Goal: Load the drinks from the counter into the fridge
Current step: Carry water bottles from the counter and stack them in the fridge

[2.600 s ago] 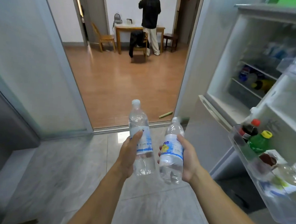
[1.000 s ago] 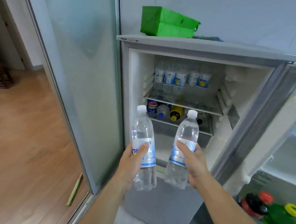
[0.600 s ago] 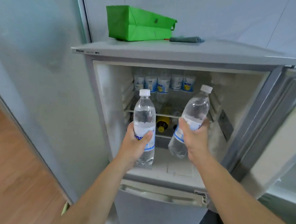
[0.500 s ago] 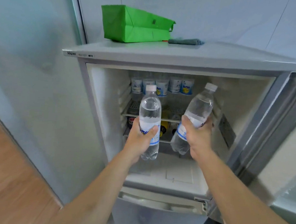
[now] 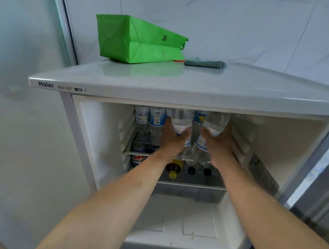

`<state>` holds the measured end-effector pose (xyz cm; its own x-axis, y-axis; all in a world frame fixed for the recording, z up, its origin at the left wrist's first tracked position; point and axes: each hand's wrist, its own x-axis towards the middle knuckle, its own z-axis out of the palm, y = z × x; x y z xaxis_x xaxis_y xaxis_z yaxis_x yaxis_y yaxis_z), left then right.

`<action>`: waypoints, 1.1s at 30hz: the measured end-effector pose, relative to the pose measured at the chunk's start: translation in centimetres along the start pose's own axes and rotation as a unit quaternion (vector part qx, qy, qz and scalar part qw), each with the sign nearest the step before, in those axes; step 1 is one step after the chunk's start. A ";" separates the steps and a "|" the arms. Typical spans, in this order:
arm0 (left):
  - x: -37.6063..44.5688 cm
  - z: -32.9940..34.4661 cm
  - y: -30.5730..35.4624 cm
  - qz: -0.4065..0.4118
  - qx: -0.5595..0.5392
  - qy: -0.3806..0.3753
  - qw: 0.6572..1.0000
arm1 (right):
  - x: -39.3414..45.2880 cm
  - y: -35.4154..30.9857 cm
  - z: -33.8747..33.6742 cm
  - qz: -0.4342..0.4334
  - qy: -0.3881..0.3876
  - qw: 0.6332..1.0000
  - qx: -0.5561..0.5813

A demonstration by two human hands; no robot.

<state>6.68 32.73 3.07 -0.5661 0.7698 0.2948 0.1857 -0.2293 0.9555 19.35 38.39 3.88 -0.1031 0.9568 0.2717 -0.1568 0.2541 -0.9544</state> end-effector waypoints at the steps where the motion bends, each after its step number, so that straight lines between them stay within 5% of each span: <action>1: 0.5 0.2 -0.3 0.000 0.023 0.002 1.000 | 0.4 0.1 0.3 -0.006 -0.013 1.000 -0.009; 12: 3.9 1.3 -1.8 0.003 0.128 -0.047 0.991 | 5.3 1.7 0.9 -0.005 -0.074 0.994 -0.081; 17: 2.9 0.7 -2.3 0.026 0.304 -0.032 0.952 | 4.6 3.4 0.1 -0.008 -0.053 0.980 -0.191; 27: 3.6 2.2 -2.6 -0.023 0.281 -0.019 0.959 | 5.8 4.8 -0.3 0.039 -0.063 0.966 -0.249; 33: 2.4 -0.4 -2.9 0.042 0.290 -0.001 0.956 | 4.8 5.0 0.5 0.003 -0.045 0.962 -0.270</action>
<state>4.41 35.01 1.03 -0.5284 0.7642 0.3698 0.6450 0.0782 0.7601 17.57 44.21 0.43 -0.1913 0.9484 0.2529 0.3743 0.3087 -0.8744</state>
